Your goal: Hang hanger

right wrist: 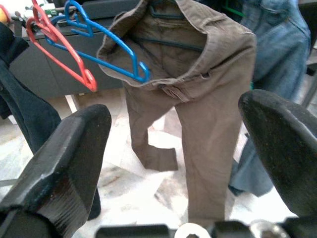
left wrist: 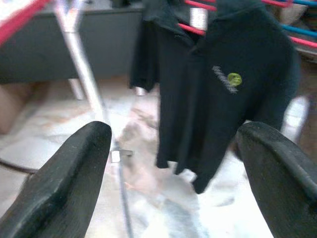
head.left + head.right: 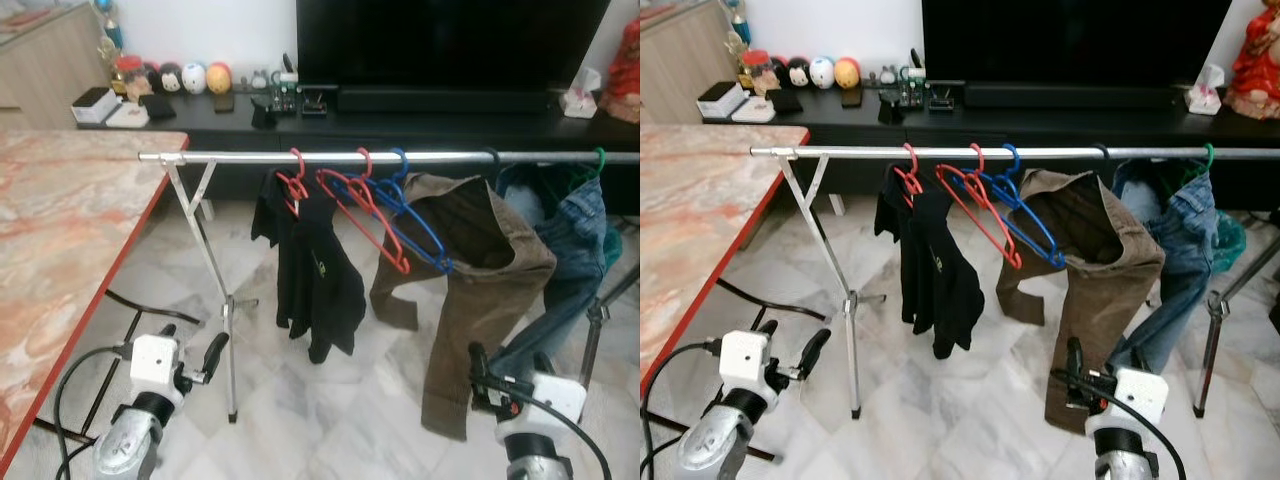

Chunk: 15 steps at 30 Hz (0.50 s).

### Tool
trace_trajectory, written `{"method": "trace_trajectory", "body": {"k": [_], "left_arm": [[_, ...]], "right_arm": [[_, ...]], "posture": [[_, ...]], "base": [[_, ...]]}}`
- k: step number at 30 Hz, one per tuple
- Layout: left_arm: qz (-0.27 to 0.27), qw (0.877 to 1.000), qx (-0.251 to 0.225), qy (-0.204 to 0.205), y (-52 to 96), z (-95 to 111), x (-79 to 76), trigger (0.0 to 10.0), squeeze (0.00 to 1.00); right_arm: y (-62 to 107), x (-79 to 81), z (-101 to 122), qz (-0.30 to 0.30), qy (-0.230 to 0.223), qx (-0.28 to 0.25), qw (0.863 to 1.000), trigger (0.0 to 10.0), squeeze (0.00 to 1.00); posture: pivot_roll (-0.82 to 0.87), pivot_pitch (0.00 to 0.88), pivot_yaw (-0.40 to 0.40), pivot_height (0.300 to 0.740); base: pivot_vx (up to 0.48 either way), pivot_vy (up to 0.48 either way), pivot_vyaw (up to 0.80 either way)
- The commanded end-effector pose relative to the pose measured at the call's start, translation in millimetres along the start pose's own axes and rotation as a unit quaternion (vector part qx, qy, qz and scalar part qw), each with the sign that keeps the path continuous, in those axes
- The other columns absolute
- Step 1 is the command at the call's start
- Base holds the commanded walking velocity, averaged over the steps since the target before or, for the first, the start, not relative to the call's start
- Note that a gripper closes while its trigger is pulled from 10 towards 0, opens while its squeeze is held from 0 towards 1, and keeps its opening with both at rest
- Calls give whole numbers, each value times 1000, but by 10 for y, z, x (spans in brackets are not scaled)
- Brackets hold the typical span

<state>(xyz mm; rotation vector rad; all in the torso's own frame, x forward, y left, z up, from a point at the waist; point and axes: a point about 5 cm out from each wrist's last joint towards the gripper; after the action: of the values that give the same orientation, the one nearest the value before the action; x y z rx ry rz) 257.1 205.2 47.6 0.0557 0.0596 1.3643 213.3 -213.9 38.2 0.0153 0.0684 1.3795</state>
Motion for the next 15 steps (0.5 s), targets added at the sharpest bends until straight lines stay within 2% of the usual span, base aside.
{"method": "trace_trajectory", "body": {"k": [1,4,6,7,8,9,10,11,14,15], "left_arm": [[-19,1000,21,-3,-4,-55,-34,10000,0],[-21,999,41,21,-92,-121,-31,10000,0],[6,996,80,35,-127,-251,36,10000,0],[14,992,117,34,-112,-358,60,10000,0],[14,992,117,34,-112,-358,60,10000,0],[19,989,144,32,-94,-430,75,10000,0],[0,976,218,7,38,-649,87,10000,0],[0,969,249,0,124,-744,112,10000,0],[7,962,274,1,208,-822,143,10000,0],[23,942,334,-1,398,-1003,166,10000,0]], "right_arm": [[8,-6,-52,-6,8,18,1000,10000,0],[-42,43,-152,-3,-18,42,999,10000,0],[-44,72,-345,7,-29,85,996,10000,0],[-14,76,-489,13,-38,122,992,10000,0],[-14,76,-489,13,-38,122,992,10000,0],[15,79,-585,17,-44,147,988,10000,0],[173,38,-871,8,-40,230,972,10000,0],[261,23,-978,6,-36,264,964,10000,0],[338,9,-1059,3,-33,291,956,10000,0],[495,-15,-1207,-3,-41,345,938,10000,0]], "posture": [[29,0,12,740],[17,0,22,740],[15,0,23,740],[14,0,19,740],[14,0,19,740],[14,0,19,740],[30,0,14,740],[30,0,15,740],[28,0,16,740],[29,0,19,740]], "base": [[0,0,0],[0,0,0],[0,0,0],[0,0,0],[0,0,0],[0,0,0],[0,0,0],[0,0,0],[0,0,0],[0,0,0]]}}
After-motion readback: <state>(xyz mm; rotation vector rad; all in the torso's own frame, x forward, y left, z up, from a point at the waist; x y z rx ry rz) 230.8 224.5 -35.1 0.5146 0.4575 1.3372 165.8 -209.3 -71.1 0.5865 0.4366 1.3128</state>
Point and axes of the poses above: a point about 5 cm out from each wrist's last joint towards the gripper, its own y axis pointing back from the gripper into the wrist, its own z axis along the axis of the wrist's last joint, x = y × z, and after that the axes turned 4 degrees about y, right-handed
